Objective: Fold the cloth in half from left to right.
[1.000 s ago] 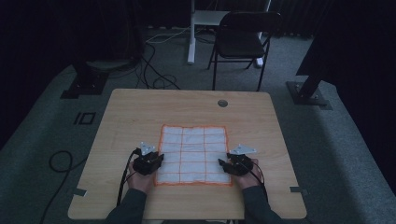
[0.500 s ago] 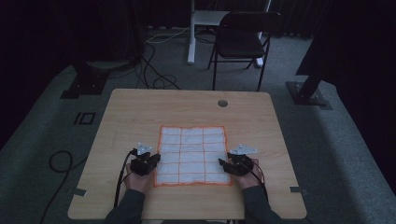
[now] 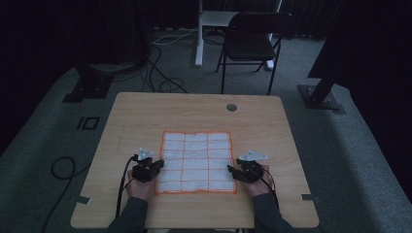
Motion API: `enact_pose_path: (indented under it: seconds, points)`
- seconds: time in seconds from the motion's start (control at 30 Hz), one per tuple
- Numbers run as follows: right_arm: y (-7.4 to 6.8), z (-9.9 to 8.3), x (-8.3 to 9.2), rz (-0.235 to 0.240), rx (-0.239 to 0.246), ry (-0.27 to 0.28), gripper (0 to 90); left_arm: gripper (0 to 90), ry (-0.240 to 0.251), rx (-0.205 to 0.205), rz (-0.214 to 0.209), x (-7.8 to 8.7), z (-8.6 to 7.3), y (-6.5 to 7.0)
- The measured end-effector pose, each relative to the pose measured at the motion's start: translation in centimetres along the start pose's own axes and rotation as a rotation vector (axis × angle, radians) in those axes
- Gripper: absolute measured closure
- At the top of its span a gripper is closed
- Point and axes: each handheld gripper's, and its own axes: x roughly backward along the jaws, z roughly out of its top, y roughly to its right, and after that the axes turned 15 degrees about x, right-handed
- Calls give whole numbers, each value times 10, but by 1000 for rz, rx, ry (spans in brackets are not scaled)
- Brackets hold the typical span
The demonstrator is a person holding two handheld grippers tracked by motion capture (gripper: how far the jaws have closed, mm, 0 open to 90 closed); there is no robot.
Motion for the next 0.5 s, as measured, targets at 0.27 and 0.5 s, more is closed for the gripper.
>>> enact_pose_path:
  seconds: [0.27, 0.5]
  points:
    - [-1, 1, -1, 2, 5, -5, 493, 871, 23, -42, -75, 5, 11, 18]
    - [-1, 1, -1, 3, 3, -3, 493, 871, 6, -96, -127, -3, 19, 43]
